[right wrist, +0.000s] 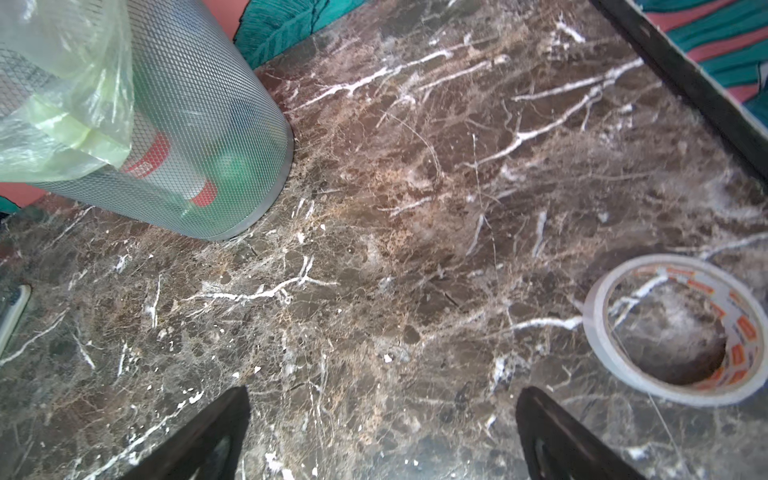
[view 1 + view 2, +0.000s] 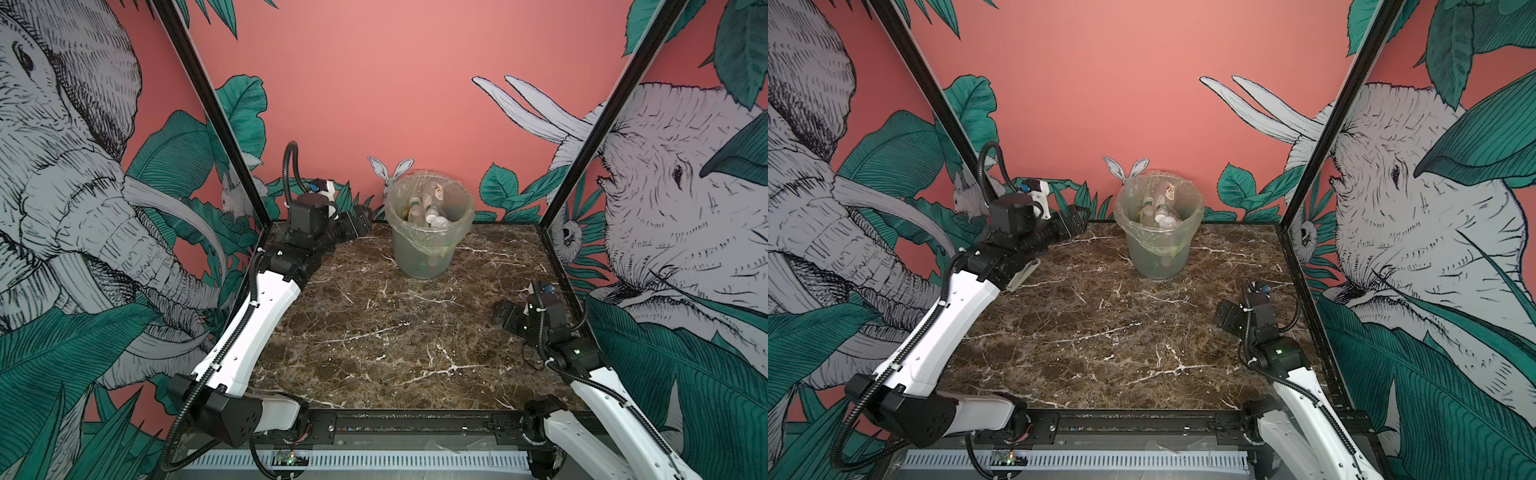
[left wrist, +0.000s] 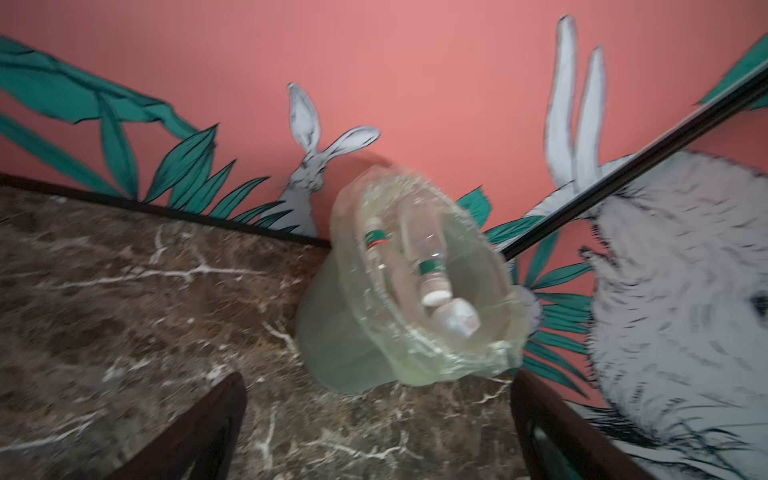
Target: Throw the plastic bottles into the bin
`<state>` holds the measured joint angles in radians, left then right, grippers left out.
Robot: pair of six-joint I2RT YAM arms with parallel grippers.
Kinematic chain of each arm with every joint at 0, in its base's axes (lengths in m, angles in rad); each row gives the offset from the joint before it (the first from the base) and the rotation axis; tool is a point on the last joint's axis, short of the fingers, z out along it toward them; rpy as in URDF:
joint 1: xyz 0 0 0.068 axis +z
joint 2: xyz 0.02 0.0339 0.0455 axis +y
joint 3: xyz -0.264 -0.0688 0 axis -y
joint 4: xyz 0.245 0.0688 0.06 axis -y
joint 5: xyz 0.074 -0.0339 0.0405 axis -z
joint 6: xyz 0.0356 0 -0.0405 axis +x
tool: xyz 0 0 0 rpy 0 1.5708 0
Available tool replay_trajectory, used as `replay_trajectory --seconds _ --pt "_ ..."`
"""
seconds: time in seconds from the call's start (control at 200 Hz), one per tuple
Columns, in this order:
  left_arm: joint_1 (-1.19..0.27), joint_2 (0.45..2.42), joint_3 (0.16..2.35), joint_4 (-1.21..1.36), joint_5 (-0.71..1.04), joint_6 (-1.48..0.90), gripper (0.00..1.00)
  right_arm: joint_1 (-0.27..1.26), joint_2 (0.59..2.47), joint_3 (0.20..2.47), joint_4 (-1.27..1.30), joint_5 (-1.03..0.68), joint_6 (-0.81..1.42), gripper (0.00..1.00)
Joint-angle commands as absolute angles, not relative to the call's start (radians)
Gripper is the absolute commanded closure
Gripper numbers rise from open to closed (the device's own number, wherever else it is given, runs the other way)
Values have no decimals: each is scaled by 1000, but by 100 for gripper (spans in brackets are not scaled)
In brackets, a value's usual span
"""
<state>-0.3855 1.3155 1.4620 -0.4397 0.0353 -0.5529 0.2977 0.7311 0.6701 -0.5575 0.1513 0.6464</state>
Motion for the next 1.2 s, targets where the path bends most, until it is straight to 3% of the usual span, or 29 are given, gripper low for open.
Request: replay_trajectory --seconds 0.0,0.355,0.72,0.97,1.195 --pt "-369 1174 1381 -423 -71 -449 1 292 740 672 -503 203 581 1" --pt "-358 1036 1167 -460 -261 -200 1 292 736 606 -394 351 446 1" --pt "-343 982 827 -157 -508 -10 1 292 713 520 -231 498 303 0" --pt "-158 1031 579 132 -305 -93 1 293 683 416 -63 552 233 0" --pt "-142 1135 499 316 -312 -2 1 292 689 309 121 624 166 0"
